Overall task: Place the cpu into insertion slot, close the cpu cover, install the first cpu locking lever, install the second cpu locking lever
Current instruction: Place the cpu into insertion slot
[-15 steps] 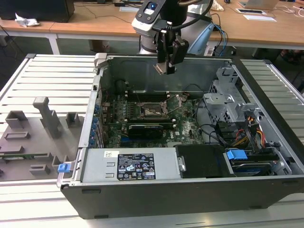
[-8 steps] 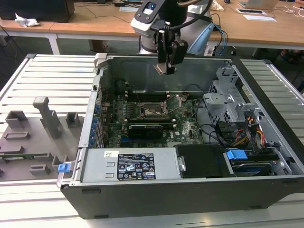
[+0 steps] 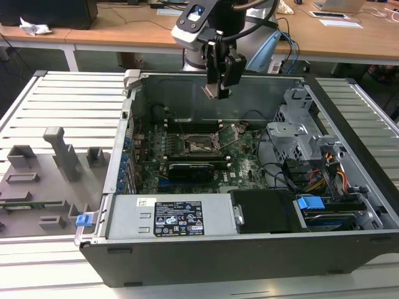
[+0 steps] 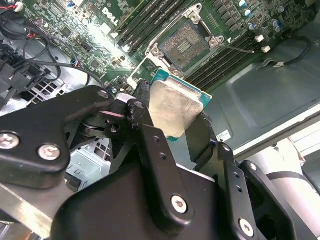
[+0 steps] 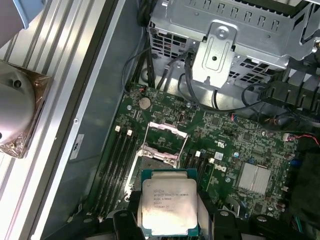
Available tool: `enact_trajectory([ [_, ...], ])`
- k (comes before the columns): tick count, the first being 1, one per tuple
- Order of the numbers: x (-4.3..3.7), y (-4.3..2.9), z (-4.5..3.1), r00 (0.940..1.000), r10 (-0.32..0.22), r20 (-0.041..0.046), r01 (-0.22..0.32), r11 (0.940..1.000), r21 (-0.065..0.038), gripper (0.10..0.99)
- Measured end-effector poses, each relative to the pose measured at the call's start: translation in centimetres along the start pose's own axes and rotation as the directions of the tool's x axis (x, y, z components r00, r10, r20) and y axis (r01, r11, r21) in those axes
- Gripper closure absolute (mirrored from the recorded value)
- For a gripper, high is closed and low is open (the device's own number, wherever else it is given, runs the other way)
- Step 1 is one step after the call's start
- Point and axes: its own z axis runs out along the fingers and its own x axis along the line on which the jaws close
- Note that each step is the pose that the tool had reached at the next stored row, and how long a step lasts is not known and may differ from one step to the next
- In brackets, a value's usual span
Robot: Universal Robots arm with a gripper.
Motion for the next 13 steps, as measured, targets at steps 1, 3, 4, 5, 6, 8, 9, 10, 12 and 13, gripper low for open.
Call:
enact_trajectory([
  [1, 0.0, 0.0, 0.01, 1.0, 0.007, 0.0006, -0.007, 1.0, 0.0, 0.557],
  [3, 0.0, 0.0, 0.03, 0.9992, 0.041, 0.0035, -0.041, 0.9992, -0.001, 0.557],
  [4, 0.0, 0.0, 0.04, 0.9985, 0.055, 0.0048, -0.055, 0.9985, -0.001, 0.557],
  [5, 0.0, -0.01, 0.08, 0.9961, 0.088, 0.0076, -0.088, 0.9962, -0.002, 0.557],
  [6, 0.0, -0.01, 0.14, 0.9937, 0.111, 0.0096, -0.111, 0.9938, -0.003, 0.557],
  [8, 0.0, -0.02, 0.21, 0.9896, 0.143, 0.0124, -0.143, 0.9897, -0.004, 0.557],
  [9, -0.01, -0.03, 0.31, 0.9847, 0.174, 0.015, -0.174, 0.9848, -0.005, 0.557],
  [10, -0.01, -0.03, 0.37, 0.9808, 0.194, 0.0167, -0.194, 0.9809, -0.006, 0.557],
  [12, -0.01, -0.05, 0.46, 0.9754, 0.22, 0.0188, -0.219, 0.9756, -0.007, 0.557],
  [13, 0.02, -0.13, 0.48, 0.9741, 0.225, 0.0195, -0.225, 0.9743, -0.007, 0.557],
])
